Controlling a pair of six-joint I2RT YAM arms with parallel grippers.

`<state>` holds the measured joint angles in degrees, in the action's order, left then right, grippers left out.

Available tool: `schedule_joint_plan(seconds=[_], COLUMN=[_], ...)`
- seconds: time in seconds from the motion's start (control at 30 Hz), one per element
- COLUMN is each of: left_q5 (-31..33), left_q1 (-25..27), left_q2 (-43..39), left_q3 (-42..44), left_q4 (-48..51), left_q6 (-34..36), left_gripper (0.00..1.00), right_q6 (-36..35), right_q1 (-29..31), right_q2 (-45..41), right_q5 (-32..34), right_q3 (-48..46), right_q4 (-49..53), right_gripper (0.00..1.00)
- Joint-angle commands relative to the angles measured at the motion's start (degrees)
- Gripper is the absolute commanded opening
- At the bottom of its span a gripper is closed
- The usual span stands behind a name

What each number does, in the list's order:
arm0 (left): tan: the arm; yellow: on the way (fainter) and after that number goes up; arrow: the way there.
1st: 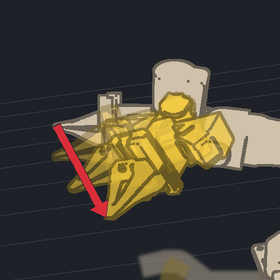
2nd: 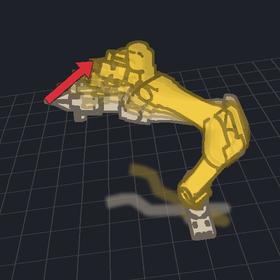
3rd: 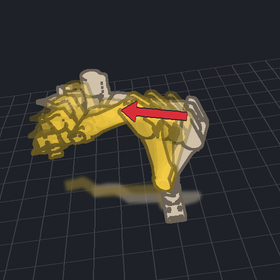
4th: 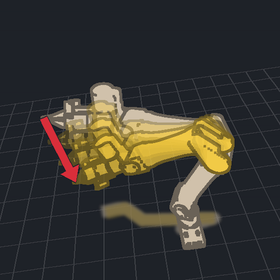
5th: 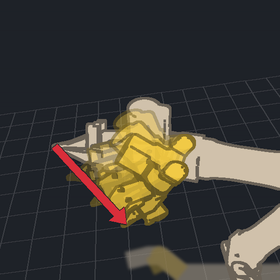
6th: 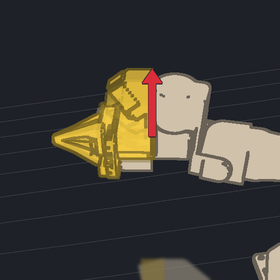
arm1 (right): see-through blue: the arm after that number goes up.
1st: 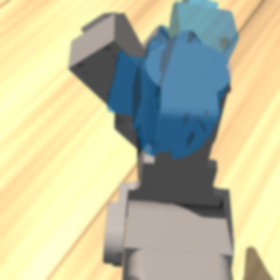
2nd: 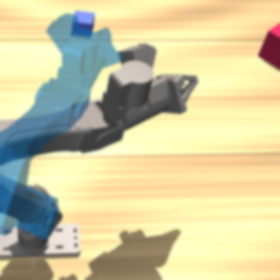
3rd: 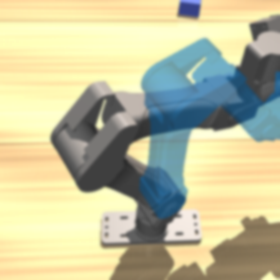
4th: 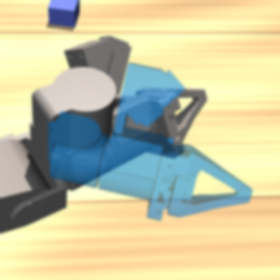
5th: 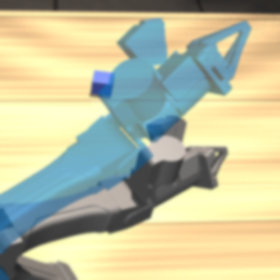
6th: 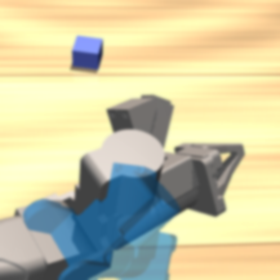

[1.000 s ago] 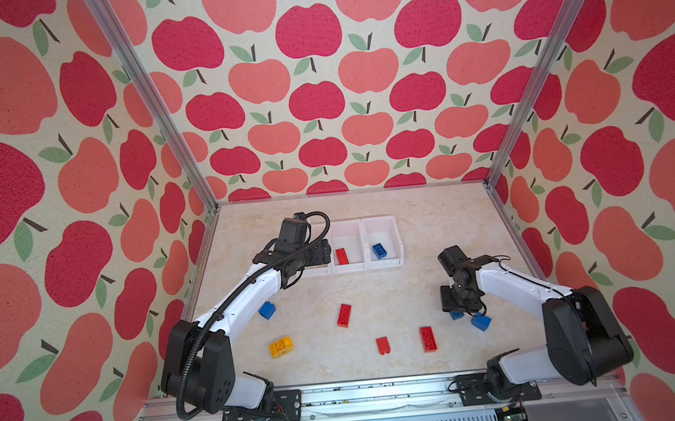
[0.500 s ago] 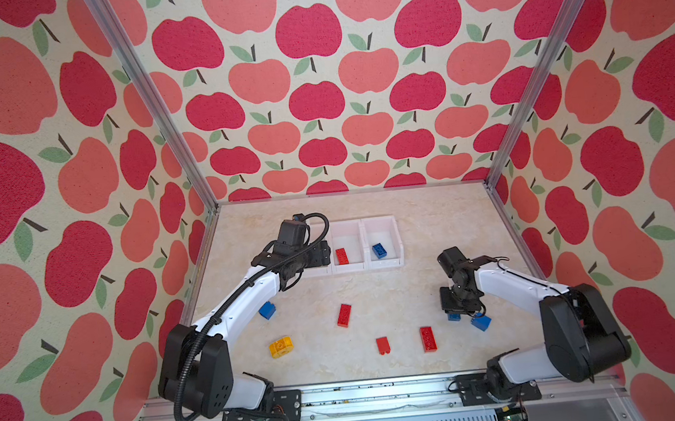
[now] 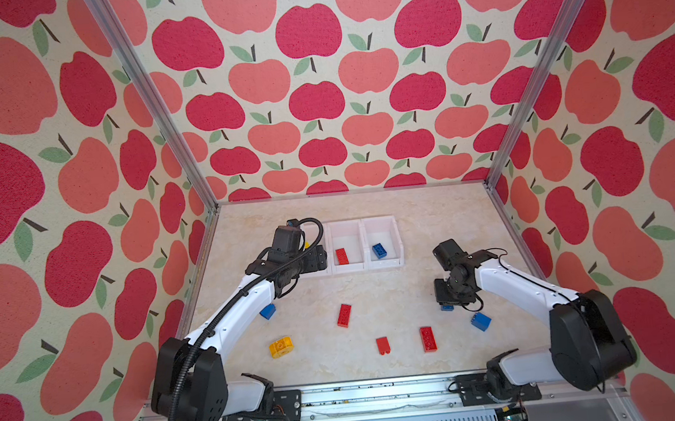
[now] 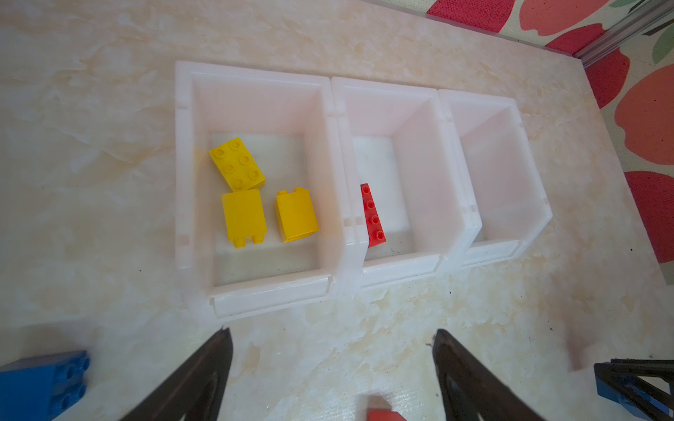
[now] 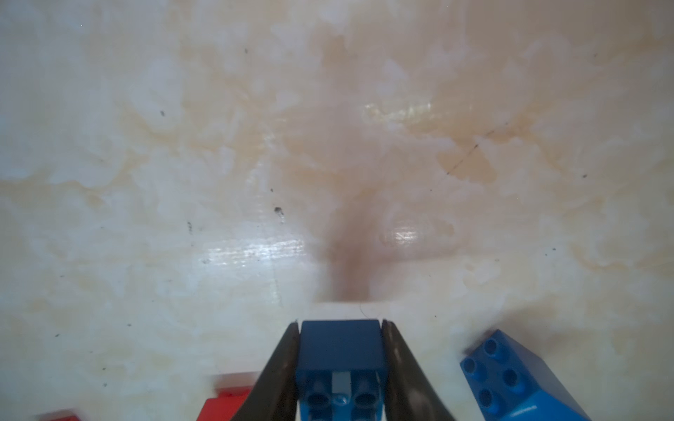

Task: Sort the legos into containers by color
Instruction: 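Close the right gripper on the blue brick and lift it, then carry the blue brick into the compartment nearest the right arm and release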

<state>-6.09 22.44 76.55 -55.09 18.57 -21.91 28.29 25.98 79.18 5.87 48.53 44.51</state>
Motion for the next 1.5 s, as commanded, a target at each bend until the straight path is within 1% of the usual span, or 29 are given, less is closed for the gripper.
schedule_joint_plan(seconds=[0.0, 0.2, 0.47, 0.73, 1.03, 1.23, 1.47], left_q5=[-0.91, -1.2, -0.98, -0.94, -0.75, -0.86, -0.86], left_q1=[-0.68, -1.41, -1.86, -2.05, -2.13, -2.22, -2.31], left_q2=[-1.96, -3.92, -6.08, -7.12, -7.45, -7.56, -7.74], left_q3=[1.59, 3.36, 4.81, 5.76, 5.86, 5.61, 5.72], left_q4=[0.58, 0.64, 1.24, 1.13, 1.38, 1.8, 1.69], left_q6=[-1.52, -2.38, -2.79, -3.36, -3.52, -3.36, -3.53], left_gripper=[0.89, 0.89, 0.89, 0.9, 0.9, 0.91, 0.91], right_q6=[1.42, 0.48, -4.29, -9.99, -14.62, -16.85, -17.48], right_q1=[2.42, 6.43, 9.66, 9.9, 9.13, 8.34, 7.3], right_q2=[-0.55, 3.62, 14.4, 26.55, 41.39, 47.86, 50.7], right_q5=[-0.9, -0.95, 0.83, 3.07, 5.72, 7.41, 9.03], right_q3=[4.56, 13.0, 27.46, 42.38, 57.03, 63.78, 64.56], right_q4=[0.77, -2.15, -3.41, -3.07, -1.33, 0.64, 1.3], right_gripper=[0.24, 0.24, 0.24, 0.24, 0.24, 0.24, 0.24])
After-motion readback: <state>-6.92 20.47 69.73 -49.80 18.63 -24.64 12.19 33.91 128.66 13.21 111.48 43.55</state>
